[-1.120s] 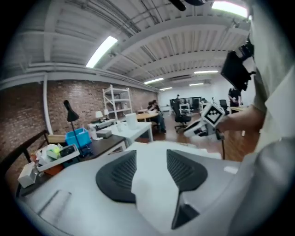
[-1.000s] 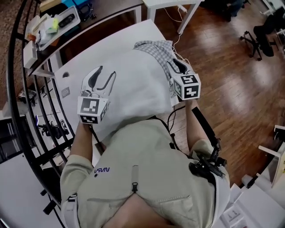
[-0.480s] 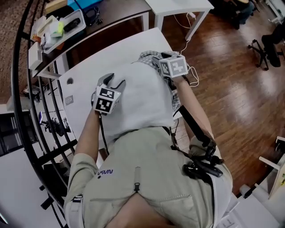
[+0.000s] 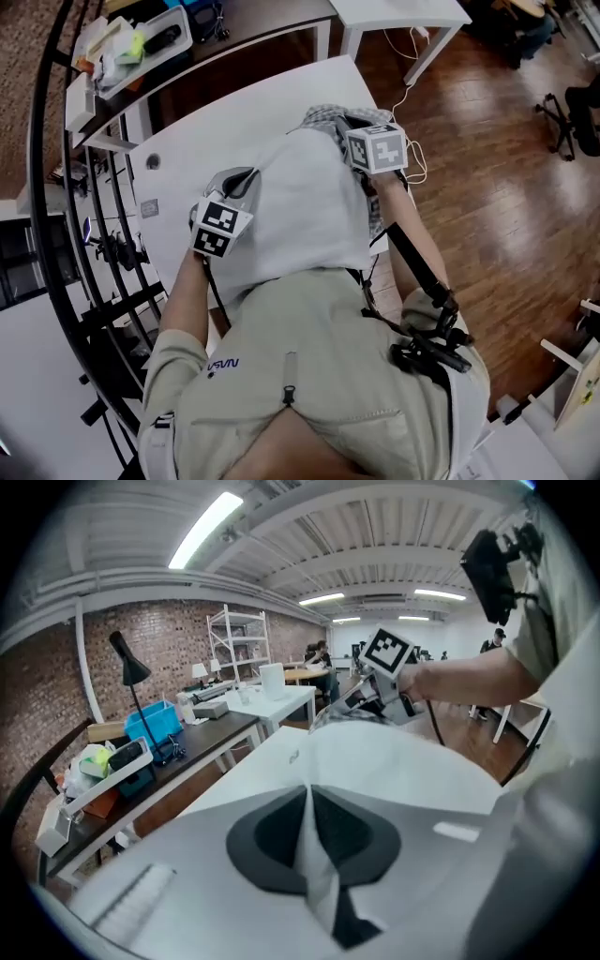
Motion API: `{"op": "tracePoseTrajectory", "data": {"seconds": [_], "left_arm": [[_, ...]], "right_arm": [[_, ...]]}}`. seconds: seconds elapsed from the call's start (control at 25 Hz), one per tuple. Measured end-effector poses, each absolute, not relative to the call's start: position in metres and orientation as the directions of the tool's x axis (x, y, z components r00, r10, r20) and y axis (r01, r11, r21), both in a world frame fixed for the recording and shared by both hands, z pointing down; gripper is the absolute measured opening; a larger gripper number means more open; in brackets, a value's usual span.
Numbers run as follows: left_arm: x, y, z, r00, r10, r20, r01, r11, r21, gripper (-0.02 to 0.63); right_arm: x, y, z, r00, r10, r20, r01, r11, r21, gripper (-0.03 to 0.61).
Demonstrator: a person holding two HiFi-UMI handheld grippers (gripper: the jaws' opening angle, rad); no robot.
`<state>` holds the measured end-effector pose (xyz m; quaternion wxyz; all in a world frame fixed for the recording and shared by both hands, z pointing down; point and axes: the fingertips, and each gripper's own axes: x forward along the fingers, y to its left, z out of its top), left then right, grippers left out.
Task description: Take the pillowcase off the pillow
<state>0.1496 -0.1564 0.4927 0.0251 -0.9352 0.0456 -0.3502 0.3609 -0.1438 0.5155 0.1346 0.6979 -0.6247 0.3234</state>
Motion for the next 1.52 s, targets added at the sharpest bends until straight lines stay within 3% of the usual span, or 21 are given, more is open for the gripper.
{"op": "tracePoseTrajectory", "data": {"seconds": [0.16, 0.28, 0.4, 0.56, 0.76, 0.88, 1.0, 1.08, 1.24, 1.36, 1.52], "left_arm": [[0.139, -0.151, 0.449, 0.812, -0.128, 0.570, -0.088, -0.991, -0.098, 0.017], [0.127, -0.142, 0.427, 0.845, -0.145, 0.515, -0.106, -0.989, -0.104, 0.017], [0.115, -0.138, 0.414, 0.871, -0.165, 0.462, -0.139, -0.986, -0.089, 0.017], [0.105, -0.152, 0.422, 0.871, -0.213, 0.443, -0.208, -0.976, -0.060, 0.017], [0.111, -0.164, 0.441, 0.870, -0.220, 0.442, -0.218, -0.974, -0.057, 0.020], [0.126, -0.171, 0.451, 0.863, -0.241, 0.444, -0.215, -0.970, -0.109, 0.040], [0.132, -0.187, 0.428, 0.878, -0.319, 0.357, -0.280, -0.947, -0.159, 0.082], [0.123, -0.191, 0.408, 0.880, -0.352, 0.318, -0.316, -0.935, -0.162, 0.169], [0.061, -0.190, 0.414, 0.819, -0.435, 0.375, -0.421, -0.899, -0.124, 0.254], [-0.005, -0.172, 0.449, 0.739, -0.470, 0.482, -0.514, -0.856, -0.047, 0.285], [-0.064, -0.138, 0.492, 0.665, -0.475, 0.577, -0.590, -0.807, 0.016, 0.308]], "right_arm": [[0.395, -0.140, 0.503, 0.137, -0.810, 0.571, -0.946, -0.278, -0.167, 0.006], [0.421, -0.131, 0.521, 0.209, -0.765, 0.609, -0.931, -0.347, -0.117, 0.006], [0.435, -0.116, 0.568, 0.250, -0.661, 0.707, -0.927, -0.375, -0.023, 0.006], [0.428, -0.072, 0.649, 0.249, -0.400, 0.882, -0.936, -0.332, 0.114, 0.006], [0.418, -0.075, 0.669, 0.220, -0.480, 0.849, -0.950, -0.302, 0.076, 0.015], [0.417, -0.074, 0.638, 0.206, -0.592, 0.779, -0.949, -0.316, 0.011, 0.124], [0.395, -0.068, 0.578, 0.186, -0.735, 0.652, -0.950, -0.305, -0.072, 0.159], [0.370, -0.057, 0.536, 0.159, -0.808, 0.567, -0.956, -0.269, -0.115, 0.167], [0.291, -0.038, 0.483, 0.019, -0.883, 0.468, -0.981, -0.108, -0.163, 0.236], [0.238, -0.026, 0.478, -0.056, -0.871, 0.488, -0.988, -0.024, -0.155, 0.292], [0.193, -0.017, 0.512, -0.050, -0.801, 0.597, -0.996, -0.005, -0.090, 0.293]]}}
